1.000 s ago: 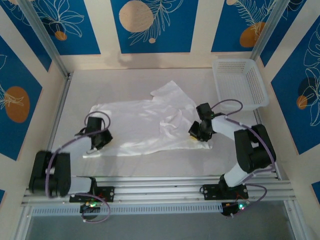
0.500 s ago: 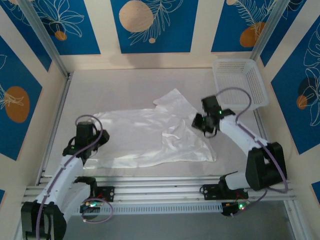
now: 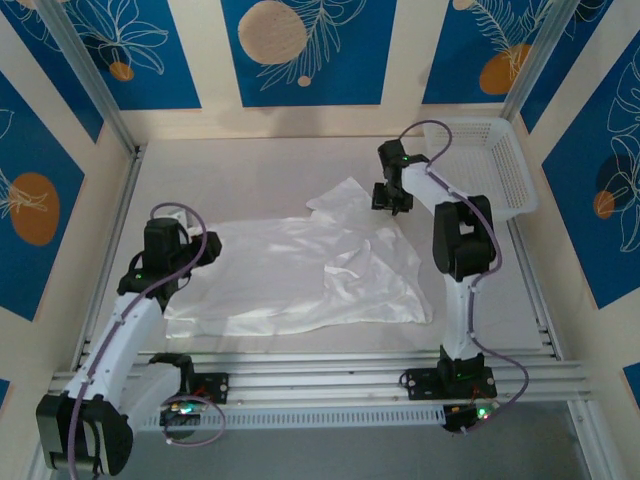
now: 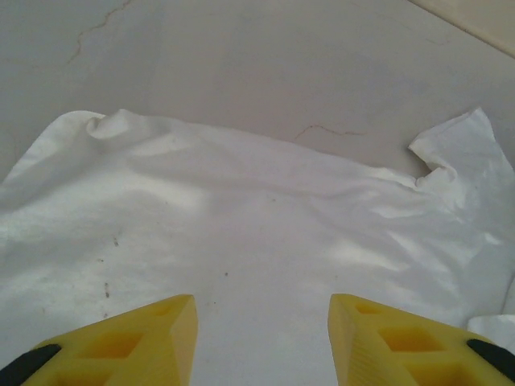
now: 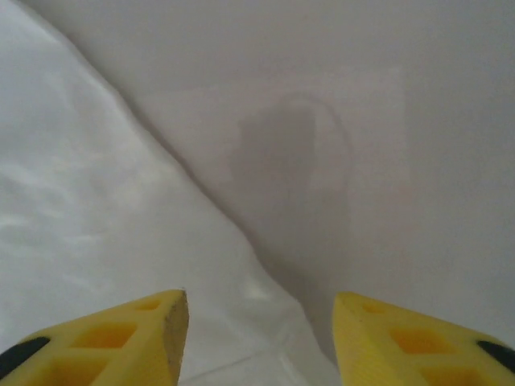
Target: Fold the inside-out t-shirt
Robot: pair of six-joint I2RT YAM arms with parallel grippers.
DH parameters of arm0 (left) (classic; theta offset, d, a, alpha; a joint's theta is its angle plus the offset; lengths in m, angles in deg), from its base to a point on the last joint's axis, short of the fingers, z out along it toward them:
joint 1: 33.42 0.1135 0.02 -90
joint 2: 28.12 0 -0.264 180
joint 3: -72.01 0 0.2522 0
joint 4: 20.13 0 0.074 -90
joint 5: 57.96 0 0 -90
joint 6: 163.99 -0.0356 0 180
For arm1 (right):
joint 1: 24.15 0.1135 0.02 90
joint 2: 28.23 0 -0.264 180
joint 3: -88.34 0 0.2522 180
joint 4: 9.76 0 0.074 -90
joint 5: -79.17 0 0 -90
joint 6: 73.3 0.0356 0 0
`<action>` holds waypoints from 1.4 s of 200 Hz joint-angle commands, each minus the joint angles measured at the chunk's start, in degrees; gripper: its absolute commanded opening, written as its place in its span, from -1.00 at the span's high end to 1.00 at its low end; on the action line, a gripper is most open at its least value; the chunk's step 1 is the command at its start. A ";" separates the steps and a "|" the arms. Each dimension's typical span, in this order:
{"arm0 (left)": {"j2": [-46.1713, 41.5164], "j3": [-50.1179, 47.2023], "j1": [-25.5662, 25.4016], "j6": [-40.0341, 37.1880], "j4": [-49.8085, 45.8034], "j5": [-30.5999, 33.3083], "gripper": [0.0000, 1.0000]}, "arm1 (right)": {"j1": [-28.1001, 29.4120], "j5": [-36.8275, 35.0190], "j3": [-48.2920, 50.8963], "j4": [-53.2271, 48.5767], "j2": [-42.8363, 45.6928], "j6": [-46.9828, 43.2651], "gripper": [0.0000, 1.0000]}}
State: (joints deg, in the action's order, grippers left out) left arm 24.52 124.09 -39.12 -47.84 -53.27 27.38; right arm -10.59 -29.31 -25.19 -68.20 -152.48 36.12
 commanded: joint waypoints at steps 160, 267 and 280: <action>2.51 2.57 0.09 -2.25 -1.70 -1.99 0.06 | 2.48 2.96 -13.46 -12.40 -10.42 -7.04 -0.18; 2.39 2.37 0.07 -2.44 -2.08 -1.48 0.06 | 0.40 3.49 -16.39 -13.58 -12.39 -5.61 -0.07; 2.46 2.35 0.07 -2.28 -2.01 -1.46 0.06 | 1.09 4.05 -16.17 -13.41 -12.97 -5.71 -0.04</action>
State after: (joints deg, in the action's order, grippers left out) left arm 27.18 124.95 -39.12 -49.10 -54.54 26.48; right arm -10.79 -27.11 -41.67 -80.18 -164.13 30.09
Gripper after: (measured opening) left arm 0.469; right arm 0.535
